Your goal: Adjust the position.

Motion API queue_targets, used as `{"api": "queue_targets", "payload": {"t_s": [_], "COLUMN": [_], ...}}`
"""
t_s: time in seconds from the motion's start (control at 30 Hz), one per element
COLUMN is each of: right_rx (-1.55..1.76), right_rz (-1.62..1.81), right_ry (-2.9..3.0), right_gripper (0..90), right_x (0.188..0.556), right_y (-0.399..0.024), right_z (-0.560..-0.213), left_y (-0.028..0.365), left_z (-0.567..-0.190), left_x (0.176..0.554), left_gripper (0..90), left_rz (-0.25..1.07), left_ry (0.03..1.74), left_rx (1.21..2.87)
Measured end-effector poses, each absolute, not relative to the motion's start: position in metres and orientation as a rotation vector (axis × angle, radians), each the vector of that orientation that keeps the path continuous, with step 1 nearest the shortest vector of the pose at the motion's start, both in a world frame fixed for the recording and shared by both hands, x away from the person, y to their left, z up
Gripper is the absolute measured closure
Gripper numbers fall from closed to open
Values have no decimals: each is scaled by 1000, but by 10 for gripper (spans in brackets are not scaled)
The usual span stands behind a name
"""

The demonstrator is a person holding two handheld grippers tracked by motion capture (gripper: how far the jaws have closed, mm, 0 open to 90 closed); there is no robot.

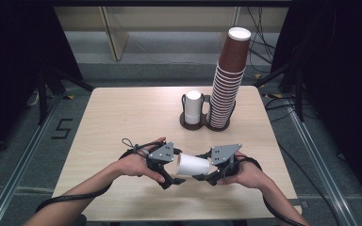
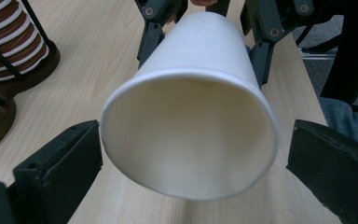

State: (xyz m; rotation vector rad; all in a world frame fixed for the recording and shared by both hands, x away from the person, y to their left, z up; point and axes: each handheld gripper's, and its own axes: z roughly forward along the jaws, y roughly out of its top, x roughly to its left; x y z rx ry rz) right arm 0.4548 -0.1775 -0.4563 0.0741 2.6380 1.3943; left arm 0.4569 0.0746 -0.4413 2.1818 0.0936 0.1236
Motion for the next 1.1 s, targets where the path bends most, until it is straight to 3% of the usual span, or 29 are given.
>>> {"api": "queue_targets", "payload": {"t_s": [1.1], "right_rx": [51], "right_rz": [1414], "right_ry": [2682], "right_gripper": [354], "right_x": [452], "right_y": [-174], "right_z": [-457], "left_y": [70], "left_z": [-441], "left_x": [455], "left_gripper": [249], "left_rz": [118], "left_ry": [70], "left_rx": [2193]}}
